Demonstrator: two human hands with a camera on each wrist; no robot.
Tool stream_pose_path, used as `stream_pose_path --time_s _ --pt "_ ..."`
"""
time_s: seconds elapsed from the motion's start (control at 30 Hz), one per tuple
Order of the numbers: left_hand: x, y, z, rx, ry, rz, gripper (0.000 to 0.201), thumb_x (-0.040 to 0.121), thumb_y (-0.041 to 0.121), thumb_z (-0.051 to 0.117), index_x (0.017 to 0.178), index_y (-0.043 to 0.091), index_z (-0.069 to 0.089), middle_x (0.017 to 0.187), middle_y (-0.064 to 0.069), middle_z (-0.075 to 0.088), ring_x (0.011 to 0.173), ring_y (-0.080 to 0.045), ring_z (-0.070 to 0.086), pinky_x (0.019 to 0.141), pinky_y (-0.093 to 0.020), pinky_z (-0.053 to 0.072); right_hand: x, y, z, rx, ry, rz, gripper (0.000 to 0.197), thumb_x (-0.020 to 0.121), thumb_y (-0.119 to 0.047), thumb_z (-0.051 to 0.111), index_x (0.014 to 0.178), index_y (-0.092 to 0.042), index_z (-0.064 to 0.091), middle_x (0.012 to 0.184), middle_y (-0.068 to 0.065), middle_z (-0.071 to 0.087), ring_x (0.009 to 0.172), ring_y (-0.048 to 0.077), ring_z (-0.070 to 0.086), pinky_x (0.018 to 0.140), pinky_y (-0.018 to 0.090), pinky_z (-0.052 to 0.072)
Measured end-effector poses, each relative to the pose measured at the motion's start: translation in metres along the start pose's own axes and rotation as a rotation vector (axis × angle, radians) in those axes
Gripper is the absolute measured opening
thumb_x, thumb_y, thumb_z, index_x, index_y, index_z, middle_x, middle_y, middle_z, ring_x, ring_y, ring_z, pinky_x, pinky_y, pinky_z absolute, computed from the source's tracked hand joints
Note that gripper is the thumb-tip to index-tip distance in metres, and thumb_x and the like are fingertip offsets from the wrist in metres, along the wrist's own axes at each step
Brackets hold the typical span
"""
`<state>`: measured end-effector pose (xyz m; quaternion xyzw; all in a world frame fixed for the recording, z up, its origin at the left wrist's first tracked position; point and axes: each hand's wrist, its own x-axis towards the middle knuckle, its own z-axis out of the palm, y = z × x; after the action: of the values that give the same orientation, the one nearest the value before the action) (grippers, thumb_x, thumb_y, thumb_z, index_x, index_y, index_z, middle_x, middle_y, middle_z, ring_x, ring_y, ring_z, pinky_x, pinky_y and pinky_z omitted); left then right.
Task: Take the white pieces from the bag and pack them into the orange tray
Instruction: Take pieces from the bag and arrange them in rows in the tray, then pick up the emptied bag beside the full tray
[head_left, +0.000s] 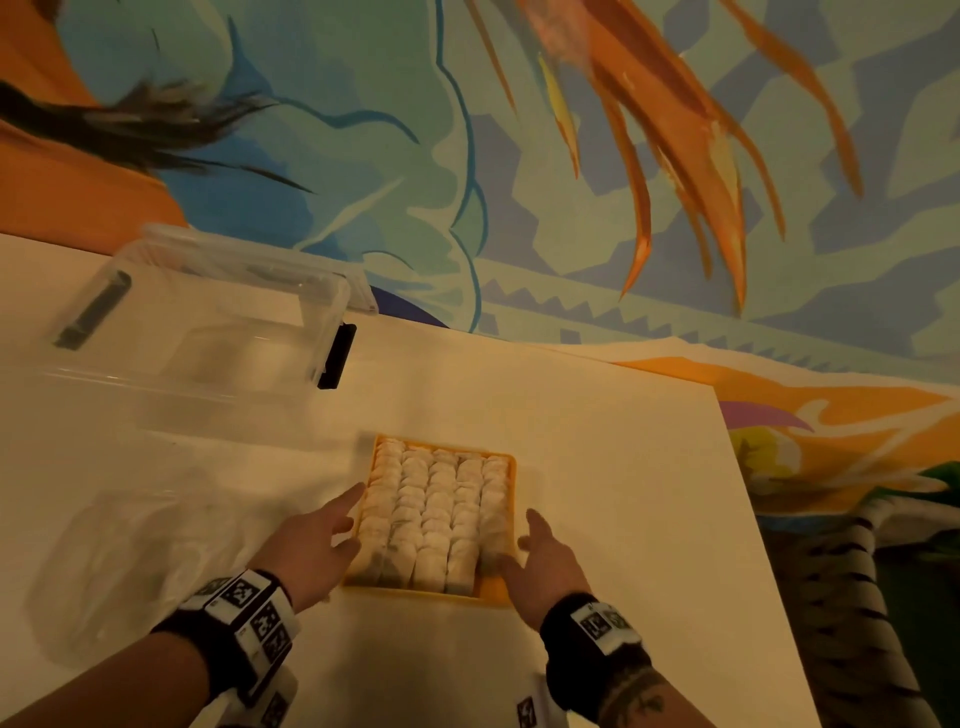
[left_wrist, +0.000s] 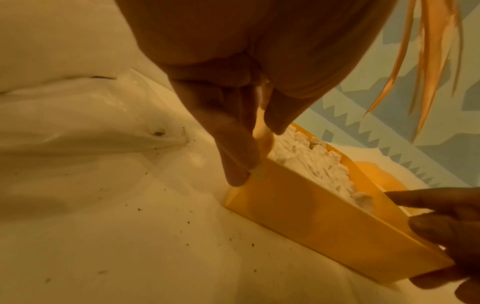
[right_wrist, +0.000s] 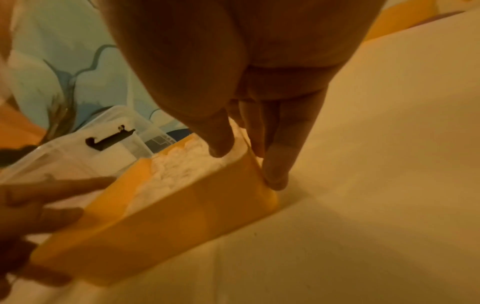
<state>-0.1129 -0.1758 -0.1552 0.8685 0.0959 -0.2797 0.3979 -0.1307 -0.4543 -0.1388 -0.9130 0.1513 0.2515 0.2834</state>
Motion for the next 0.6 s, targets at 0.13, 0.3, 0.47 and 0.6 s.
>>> stream_pose_path --time_s 0.13,0.3,0.47,0.6 --pt "-0.001 0.004 0.003 -0.002 -0.037 -0.047 0.063 0.099 0.025 0.046 0.150 0.051 0.019 0.139 -0.002 0.055 0.078 -0.019 0.070 0.061 -0.032 0.062 -0.005 0.005 0.014 -0.080 -0.069 0.017 0.065 0.099 -0.034 0.042 0.156 -0.028 0.011 0.142 0.009 0.053 0.125 0.026 0.054 0.102 0.033 0.045" --pt "0.015 0.014 0.001 0.055 -0.031 -0.065 0.062 0.101 0.024 0.045 0.150 0.052 0.017 0.141 -0.002 0.053 0.087 -0.020 0.067 0.064 -0.033 0.063 0.006 -0.004 0.006 -0.165 -0.027 0.008 0.063 0.100 -0.023 0.034 0.156 -0.028 0.006 0.140 0.009 0.053 0.122 0.028 0.054 0.098 0.032 0.045" --pt "0.025 0.023 -0.002 0.093 -0.016 -0.076 0.063 0.101 0.024 0.044 0.148 0.056 0.016 0.133 -0.003 0.057 0.084 -0.021 0.068 0.066 -0.037 0.063 0.014 -0.012 -0.003 -0.206 -0.039 0.005 0.064 0.100 -0.020 0.035 0.156 -0.023 0.006 0.139 0.009 0.053 0.124 0.027 0.052 0.099 0.032 0.044" --pt "0.022 0.025 -0.003 0.209 0.001 -0.032 0.060 0.101 0.031 0.042 0.150 0.051 0.014 0.137 -0.003 0.057 0.091 -0.020 0.067 0.080 -0.035 0.060 0.015 -0.014 -0.002 -0.250 -0.057 -0.004 0.066 0.098 -0.019 0.035 0.156 -0.018 0.004 0.137 0.011 0.054 0.123 0.029 0.053 0.098 0.034 0.046"
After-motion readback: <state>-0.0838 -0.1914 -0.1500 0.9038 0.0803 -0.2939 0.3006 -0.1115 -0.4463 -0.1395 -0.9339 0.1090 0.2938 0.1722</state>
